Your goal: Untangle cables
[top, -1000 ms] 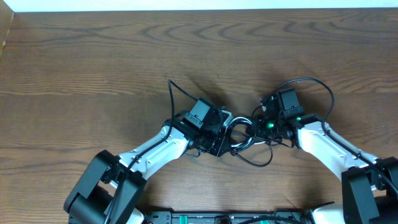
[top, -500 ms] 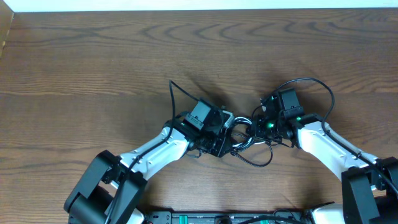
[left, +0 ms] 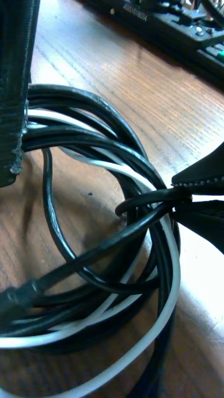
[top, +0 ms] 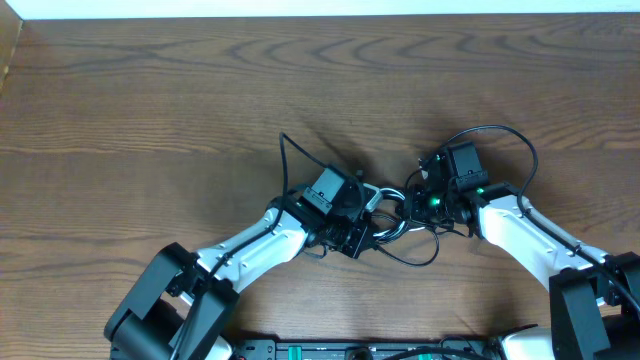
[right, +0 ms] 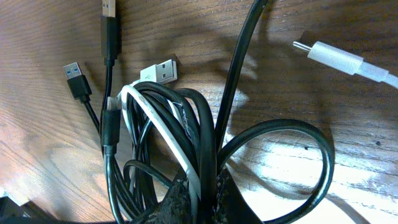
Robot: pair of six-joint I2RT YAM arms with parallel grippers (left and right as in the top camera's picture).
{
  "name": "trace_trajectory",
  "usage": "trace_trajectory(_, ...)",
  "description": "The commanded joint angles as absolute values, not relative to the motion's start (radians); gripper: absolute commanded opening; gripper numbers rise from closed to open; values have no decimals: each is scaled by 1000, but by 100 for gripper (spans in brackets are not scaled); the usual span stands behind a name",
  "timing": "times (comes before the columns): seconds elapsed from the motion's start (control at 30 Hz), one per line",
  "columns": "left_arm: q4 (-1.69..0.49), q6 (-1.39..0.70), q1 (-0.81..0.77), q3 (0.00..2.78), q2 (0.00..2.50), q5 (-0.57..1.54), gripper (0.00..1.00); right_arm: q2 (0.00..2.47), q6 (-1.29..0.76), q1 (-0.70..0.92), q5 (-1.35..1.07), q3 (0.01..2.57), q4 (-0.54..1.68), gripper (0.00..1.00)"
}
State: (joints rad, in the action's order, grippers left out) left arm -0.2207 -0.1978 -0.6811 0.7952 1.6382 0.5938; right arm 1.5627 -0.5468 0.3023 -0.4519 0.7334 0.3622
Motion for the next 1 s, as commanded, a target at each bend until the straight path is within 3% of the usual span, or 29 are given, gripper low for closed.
trace_trajectory(0.0, -229, -175, -652, 790, 1611, 748, 8, 1555, -535, 295, -455, 738, 364, 1)
trace_trajectory(0.5, -210, -80, -519, 790, 1574, 1179, 7, 1556, -506, 295, -447, 738, 382, 1)
trace_trajectory(0.7, -301, -91, -477, 790, 1575, 932, 8, 1556, -507, 295, -445, 738, 382, 1)
trace_trajectory(0.87, -327, -90, -518, 789, 1575, 788, 25, 1556, -506, 295, -455, 738, 399, 8)
trace_trajectory(0.97, -321, -90, -560, 789, 1576, 678, 26, 1556, -506, 295, -455, 738, 414, 8)
